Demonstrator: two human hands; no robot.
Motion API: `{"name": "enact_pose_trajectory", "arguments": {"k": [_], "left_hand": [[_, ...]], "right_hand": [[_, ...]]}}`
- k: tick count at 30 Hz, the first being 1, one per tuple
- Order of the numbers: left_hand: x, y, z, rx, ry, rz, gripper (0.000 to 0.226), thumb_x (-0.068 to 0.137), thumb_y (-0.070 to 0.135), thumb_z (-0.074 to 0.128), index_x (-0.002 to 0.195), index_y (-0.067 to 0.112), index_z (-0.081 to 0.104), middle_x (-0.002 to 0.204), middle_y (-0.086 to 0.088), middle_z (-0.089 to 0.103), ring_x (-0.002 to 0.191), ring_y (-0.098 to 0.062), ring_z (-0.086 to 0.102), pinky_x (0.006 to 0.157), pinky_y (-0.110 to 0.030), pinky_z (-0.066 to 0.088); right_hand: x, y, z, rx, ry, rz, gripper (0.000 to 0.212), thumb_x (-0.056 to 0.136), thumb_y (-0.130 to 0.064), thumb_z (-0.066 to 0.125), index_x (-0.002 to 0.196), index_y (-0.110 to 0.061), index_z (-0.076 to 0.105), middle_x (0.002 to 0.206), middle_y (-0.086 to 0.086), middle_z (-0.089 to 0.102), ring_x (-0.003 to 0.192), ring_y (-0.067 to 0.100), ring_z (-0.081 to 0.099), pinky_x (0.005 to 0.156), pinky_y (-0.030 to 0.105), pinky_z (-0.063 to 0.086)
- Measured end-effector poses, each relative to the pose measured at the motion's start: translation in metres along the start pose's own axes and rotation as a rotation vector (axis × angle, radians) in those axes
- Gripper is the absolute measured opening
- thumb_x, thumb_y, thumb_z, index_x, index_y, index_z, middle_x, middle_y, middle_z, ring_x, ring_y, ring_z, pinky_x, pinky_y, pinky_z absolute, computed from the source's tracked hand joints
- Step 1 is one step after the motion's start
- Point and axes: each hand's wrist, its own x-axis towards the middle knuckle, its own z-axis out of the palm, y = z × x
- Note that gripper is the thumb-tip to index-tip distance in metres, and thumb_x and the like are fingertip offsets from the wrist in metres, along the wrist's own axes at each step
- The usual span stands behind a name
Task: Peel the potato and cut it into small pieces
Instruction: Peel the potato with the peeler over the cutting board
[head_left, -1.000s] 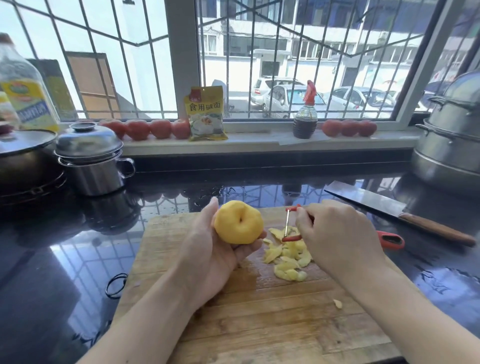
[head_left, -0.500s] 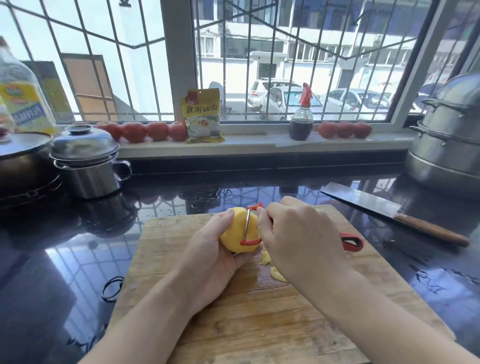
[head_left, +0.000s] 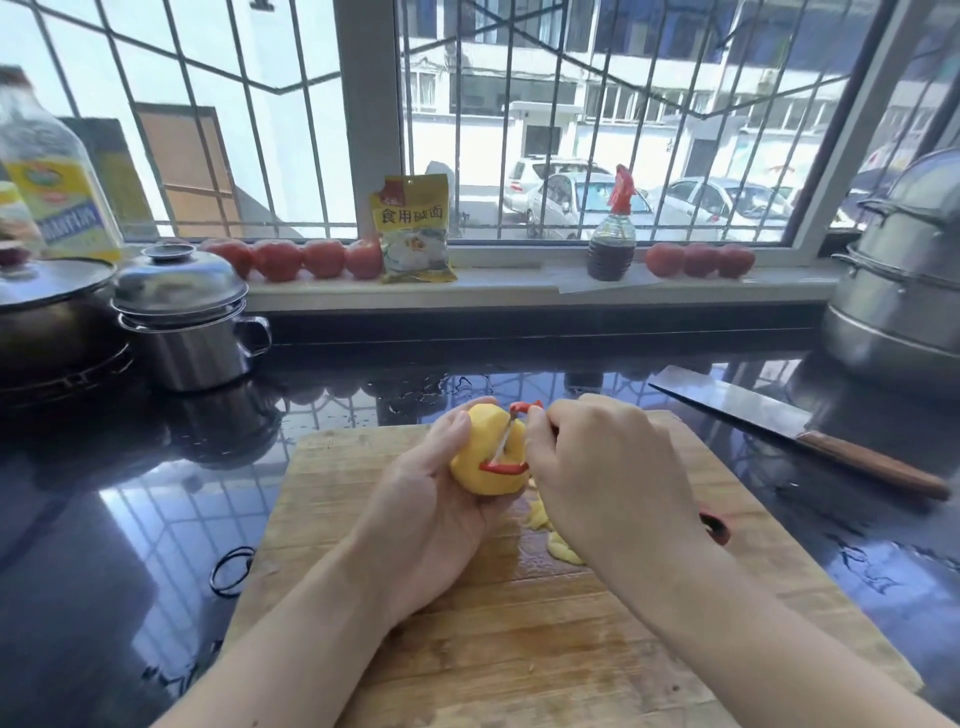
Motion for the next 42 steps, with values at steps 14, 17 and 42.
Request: {"name": "enact_pose_trajectory", "arguments": {"k": [14,17,42], "left_hand": [[-0.004,-0.002,0.004,0.104,0.034,0.046,0.044,0.098,0.038,0.050,0.131,0.011,0.059,0.119,-0.017,0.072,0.102,-0.025,0.070,0.094,-0.043,0.056],[-0.001,-0.001,0.004,0.106,0.061,0.048,0.053,0.096,0.044,0.050,0.135,0.009,0.056,0.119,-0.021,0.071,0.100,-0.028,0.071,0.084,-0.042,0.060],[-0.004,0.004,-0.002,0.183,-0.033,-0.206,0.050,0.103,0.037,0.041,0.133,0.001,0.057,0.117,-0.025,0.067,0.095,-0.041,0.065,0.070,-0.036,0.055]], "right_hand": [[-0.007,0.001,-0.001,-0.076,0.041,-0.084,0.037,0.100,-0.044,0.038,0.068,-0.027,0.046,0.068,-0.005,0.046,0.062,0.022,0.048,0.056,0.031,0.035],[-0.011,0.005,0.003,-0.135,0.033,-0.137,0.036,0.097,-0.045,0.033,0.068,-0.028,0.046,0.068,-0.005,0.047,0.060,0.023,0.053,0.053,0.034,0.041],[0.020,0.055,-0.016,0.028,0.046,-0.326,0.049,0.102,-0.035,0.046,0.055,-0.023,0.044,0.059,-0.010,0.041,0.051,0.010,0.043,0.048,0.033,0.039]]}}
